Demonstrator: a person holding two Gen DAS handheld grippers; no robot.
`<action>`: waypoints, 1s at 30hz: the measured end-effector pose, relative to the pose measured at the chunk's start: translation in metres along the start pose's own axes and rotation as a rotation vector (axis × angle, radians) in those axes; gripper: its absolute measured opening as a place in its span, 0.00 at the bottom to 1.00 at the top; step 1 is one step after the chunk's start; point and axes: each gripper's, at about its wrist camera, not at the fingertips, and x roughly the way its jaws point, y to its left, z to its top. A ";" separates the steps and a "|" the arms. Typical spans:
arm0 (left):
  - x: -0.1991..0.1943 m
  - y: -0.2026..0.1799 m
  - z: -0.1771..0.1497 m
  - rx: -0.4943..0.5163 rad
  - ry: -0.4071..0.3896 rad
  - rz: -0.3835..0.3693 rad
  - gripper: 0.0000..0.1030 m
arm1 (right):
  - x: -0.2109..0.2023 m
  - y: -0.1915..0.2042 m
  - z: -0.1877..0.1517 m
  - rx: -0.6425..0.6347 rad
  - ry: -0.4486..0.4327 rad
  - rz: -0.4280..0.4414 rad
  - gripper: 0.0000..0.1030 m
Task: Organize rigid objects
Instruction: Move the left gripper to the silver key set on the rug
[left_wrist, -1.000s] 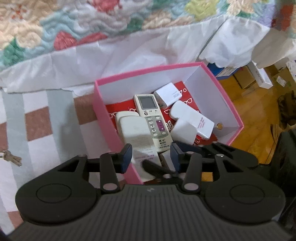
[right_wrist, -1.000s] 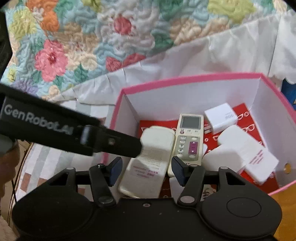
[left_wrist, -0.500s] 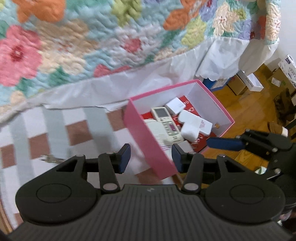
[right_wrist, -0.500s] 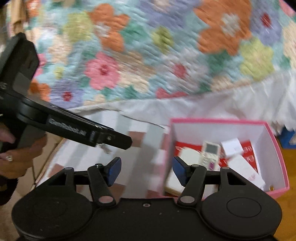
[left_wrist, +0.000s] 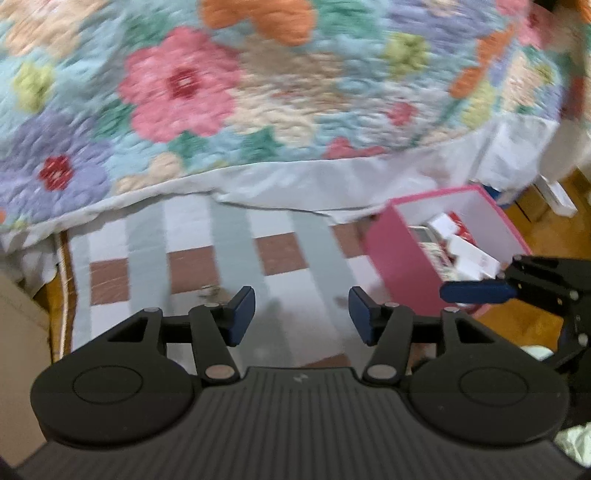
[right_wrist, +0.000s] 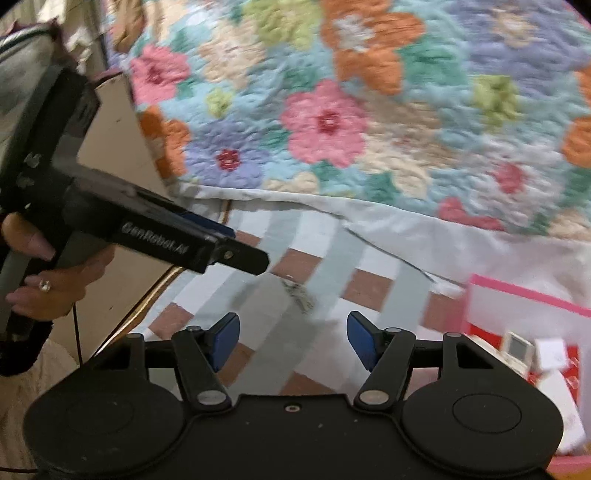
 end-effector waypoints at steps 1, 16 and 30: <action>0.004 0.012 -0.002 -0.018 -0.005 0.014 0.54 | 0.008 0.003 0.000 -0.016 -0.008 0.008 0.72; 0.119 0.095 -0.049 -0.085 0.010 0.076 0.55 | 0.173 0.008 -0.028 -0.238 0.079 -0.080 0.72; 0.187 0.119 -0.051 -0.078 -0.057 0.046 0.36 | 0.238 -0.014 -0.022 -0.171 0.116 -0.001 0.72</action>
